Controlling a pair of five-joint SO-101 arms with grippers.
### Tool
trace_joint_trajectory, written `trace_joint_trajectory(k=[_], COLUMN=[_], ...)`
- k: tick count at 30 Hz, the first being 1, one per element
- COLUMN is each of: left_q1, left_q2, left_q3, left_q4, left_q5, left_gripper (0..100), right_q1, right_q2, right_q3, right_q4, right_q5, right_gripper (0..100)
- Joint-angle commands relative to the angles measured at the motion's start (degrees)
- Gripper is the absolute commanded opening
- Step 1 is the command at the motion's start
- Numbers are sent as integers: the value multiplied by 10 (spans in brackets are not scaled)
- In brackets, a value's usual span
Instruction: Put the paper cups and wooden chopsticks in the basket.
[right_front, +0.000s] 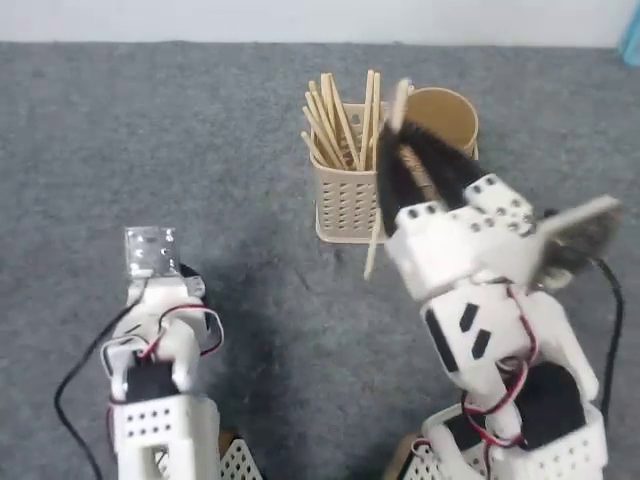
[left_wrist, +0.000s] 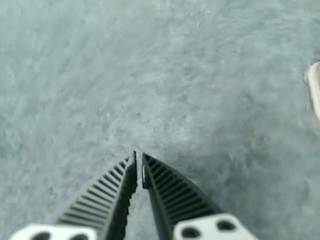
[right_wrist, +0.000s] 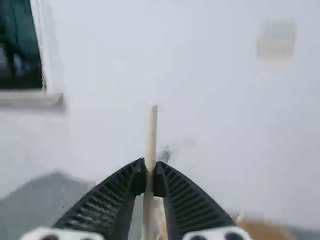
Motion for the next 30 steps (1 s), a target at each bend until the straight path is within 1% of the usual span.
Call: trace_joint_trajectory(k=[1, 2, 5, 9, 12, 15, 21, 27, 28, 30], left_q1=[7, 7, 9, 23, 23, 25, 25, 25, 25, 25], left_q2=[-109, -139, -200, -185, -185, -185, -185, -185, -185, -185], left_q3=[23, 32, 29, 29, 29, 29, 29, 29, 29, 29], left_q4=[30, 42, 114, 106, 106, 106, 106, 107, 107, 107], left_q5=[-15, -14, -17, -18, -18, -18, -18, -18, -18, -18], left_gripper=[16, 16, 16, 16, 16, 16, 16, 16, 16, 16], right_q1=[25, 28, 28, 28, 28, 28, 28, 23, 22, 18], right_q2=[10, 18, 63, 159, 233, 294, 389, 425, 425, 424], right_q3=[14, 21, 32, 23, 0, -25, -27, 8, 23, 47], right_q4=[-137, -172, -262, -375, -431, -438, -444, -437, -437, -436], right_q5=[-7, -7, -7, -6, -4, -4, -4, -4, -4, -4], right_gripper=[7, 7, 7, 7, 7, 7, 7, 11, 32, 116])
